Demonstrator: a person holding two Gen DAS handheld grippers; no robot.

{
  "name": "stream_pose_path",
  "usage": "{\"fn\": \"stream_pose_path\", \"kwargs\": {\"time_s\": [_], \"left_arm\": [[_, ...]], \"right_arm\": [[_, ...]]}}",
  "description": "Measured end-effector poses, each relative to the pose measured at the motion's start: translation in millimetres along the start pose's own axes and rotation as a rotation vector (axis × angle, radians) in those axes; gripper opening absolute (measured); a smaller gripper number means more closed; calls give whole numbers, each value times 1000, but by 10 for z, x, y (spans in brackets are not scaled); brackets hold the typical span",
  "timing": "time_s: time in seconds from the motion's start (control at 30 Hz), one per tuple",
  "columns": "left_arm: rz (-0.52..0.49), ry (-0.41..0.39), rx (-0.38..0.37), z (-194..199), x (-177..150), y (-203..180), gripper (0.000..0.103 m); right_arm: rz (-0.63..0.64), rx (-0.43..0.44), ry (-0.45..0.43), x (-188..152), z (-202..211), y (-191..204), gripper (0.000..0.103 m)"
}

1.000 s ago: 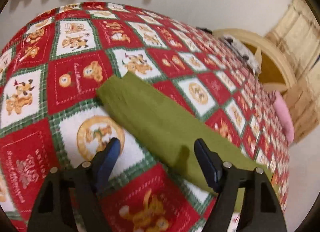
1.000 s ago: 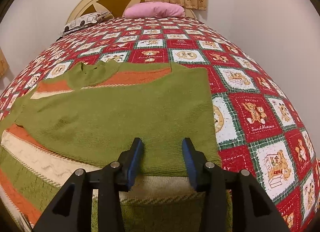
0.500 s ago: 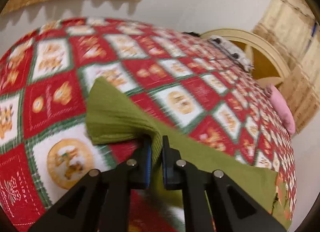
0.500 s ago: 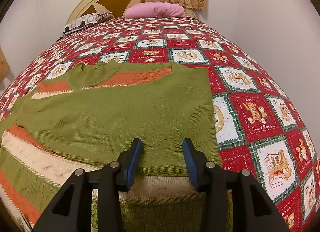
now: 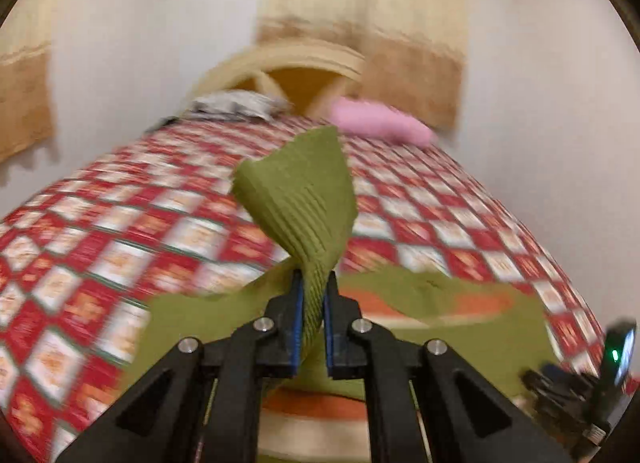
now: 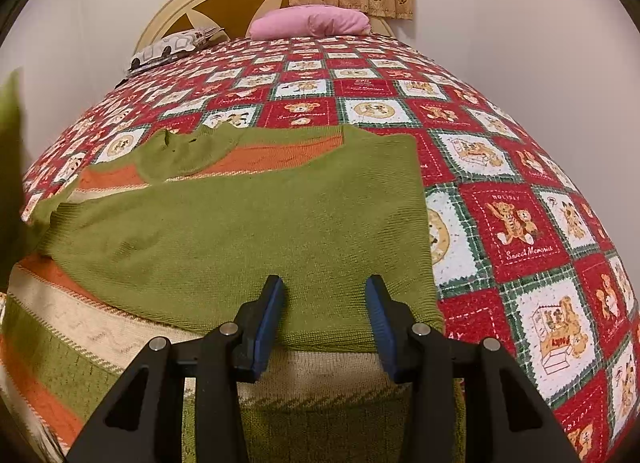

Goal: Fold small clothes

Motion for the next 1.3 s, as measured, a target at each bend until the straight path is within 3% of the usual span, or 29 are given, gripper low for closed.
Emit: {"fn": "stream_pose_path", "kwargs": {"time_s": [0.07,0.17,0.27,0.33,0.37,0.4,0.43,0.47,0.5,0.57,0.8,0.9,1.0,1.03,1.13,1.27,1.3], "left_arm": [[-54,48,-43,-163,-174,-393,8],[-105,112,-54,-354,-383,-692,9],[-125,217,-53,-544,-590,-730,11],[-82,289,-97,-607,-637,-629,12],[-68,301,-112,-616,-642,-657,19],[-53,326,-118,-585,-648,-604,37],[-42,343,-113,-534,-662,-569,48],[-18,337,-112,-438,-647,-459,67],[0,317,-109,-342,-643,-378,80],[29,266,-82,-127,-668,-193,90],[194,189,138,179,-1044,680,92],[336,233,83,94,-1170,830,91],[408,200,71,84,-1172,881,92],[408,200,71,75,-1171,867,92],[408,200,79,68,-1172,855,92],[426,194,68,83,-1176,890,94],[430,192,64,125,-1205,935,94]], "right_arm": [[-5,8,-1,4,-3,-12,45],[-11,21,-1,6,-7,-19,47],[-12,37,0,4,-9,-14,51],[-10,37,0,0,-9,-9,51],[-9,37,0,-2,-9,-7,51],[-9,37,0,-5,-7,-10,51],[-9,38,0,-6,-6,-8,51],[-10,38,0,-6,-3,-6,51],[-10,37,0,-7,-2,-6,51],[-10,38,-2,-6,1,-8,51],[-31,79,12,78,76,38,51],[-118,235,18,227,194,223,53],[-243,414,102,349,137,542,70],[-260,451,132,376,86,677,71],[-218,455,204,398,-110,1090,71],[-126,375,270,333,-342,1479,70],[-112,357,251,340,-335,1513,61]]}}
Point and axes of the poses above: each gripper's, at about its wrist camera, not at the fingertips, and z roughly against the way its jaws point, y to its left, x to its top, the point moved 6 cm from there along -z, roughly the way its jaws point, and after that the axes turned 4 degrees about -z, right-handed, at the moved point
